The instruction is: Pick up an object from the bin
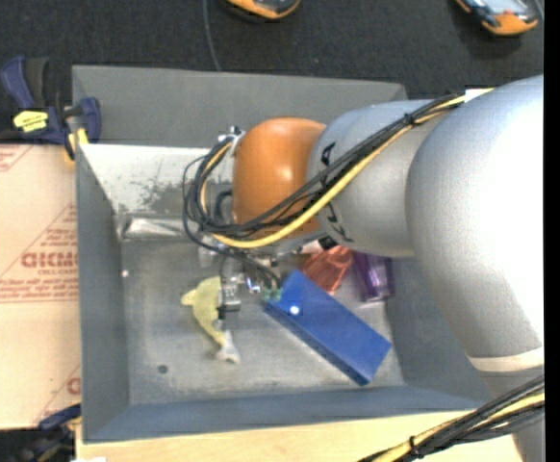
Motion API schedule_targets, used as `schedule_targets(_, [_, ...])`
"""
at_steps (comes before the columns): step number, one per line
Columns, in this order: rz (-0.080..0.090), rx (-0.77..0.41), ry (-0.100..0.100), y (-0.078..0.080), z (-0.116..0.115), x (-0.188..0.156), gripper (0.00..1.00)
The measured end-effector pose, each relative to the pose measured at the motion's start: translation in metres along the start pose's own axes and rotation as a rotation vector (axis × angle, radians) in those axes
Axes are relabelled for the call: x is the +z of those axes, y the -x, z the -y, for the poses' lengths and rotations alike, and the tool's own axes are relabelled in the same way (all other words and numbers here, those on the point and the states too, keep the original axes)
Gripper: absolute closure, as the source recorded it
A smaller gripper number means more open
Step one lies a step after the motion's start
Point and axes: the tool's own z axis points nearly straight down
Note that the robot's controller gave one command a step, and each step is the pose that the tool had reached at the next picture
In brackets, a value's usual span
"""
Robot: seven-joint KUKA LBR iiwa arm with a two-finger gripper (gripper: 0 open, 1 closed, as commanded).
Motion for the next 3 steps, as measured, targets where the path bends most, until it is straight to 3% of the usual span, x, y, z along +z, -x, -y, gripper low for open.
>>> schedule_targets(1, [-0.011, -0.132, 0.005, -0.001, 0.012, 0.053, 1.0])
schedule_targets(2, [-0.011, -0.132, 0.005, -0.001, 0.012, 0.053, 1.0])
schedule_targets(3, [-0.019, -0.115, 0.005, -0.005, 0.017, 0.007, 1.0])
